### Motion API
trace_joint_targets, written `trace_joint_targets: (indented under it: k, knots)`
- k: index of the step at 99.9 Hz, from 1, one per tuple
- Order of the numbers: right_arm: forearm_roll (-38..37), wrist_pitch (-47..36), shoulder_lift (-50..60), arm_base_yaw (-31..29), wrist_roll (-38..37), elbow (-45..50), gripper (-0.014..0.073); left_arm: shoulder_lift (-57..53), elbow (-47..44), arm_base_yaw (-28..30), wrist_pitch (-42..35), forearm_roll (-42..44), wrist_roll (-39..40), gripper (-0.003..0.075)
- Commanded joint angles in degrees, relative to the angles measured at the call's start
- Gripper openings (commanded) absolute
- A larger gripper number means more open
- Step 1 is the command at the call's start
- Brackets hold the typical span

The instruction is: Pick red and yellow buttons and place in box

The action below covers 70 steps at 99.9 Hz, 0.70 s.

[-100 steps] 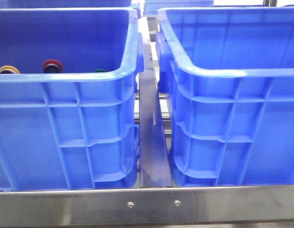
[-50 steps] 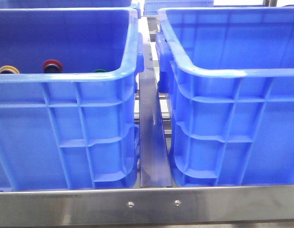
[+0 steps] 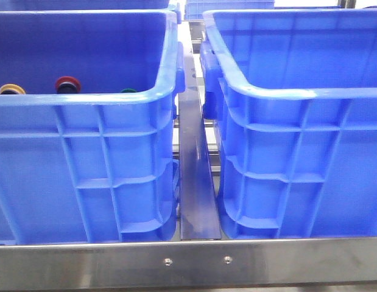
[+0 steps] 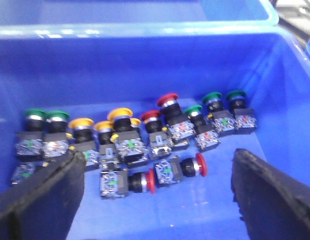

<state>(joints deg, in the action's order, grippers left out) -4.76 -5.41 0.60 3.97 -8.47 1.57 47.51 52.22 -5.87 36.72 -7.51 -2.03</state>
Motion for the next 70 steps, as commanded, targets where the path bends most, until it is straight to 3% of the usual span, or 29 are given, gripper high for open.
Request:
trace_joint_targets:
  k: [1,25,41,70]
  knots:
    - [-0.37,-4.71,0.87,0.07,0.02,0.27,-0.0068,4.35,4.39,-2.36,-2.91,-1.58,0.43,0.0566]
    - [-0.37,-4.71,0.87,0.07,0.02,0.27,-0.0068,18.74,12.13,-11.33,-4.35,2.07,4.94,0.0566]
    - [-0.37,-4.71,0.87,0.07,0.02,0.27,-0.0068,28.19,17.17,-12.72,-5.29,10.11,14.09,0.0566]
    - [-0.37,-4.71,0.87,0.07,0.02,0.27,-0.0068,39.88,24.3,-13.66,-6.23,11.0,17.67,0.0566]
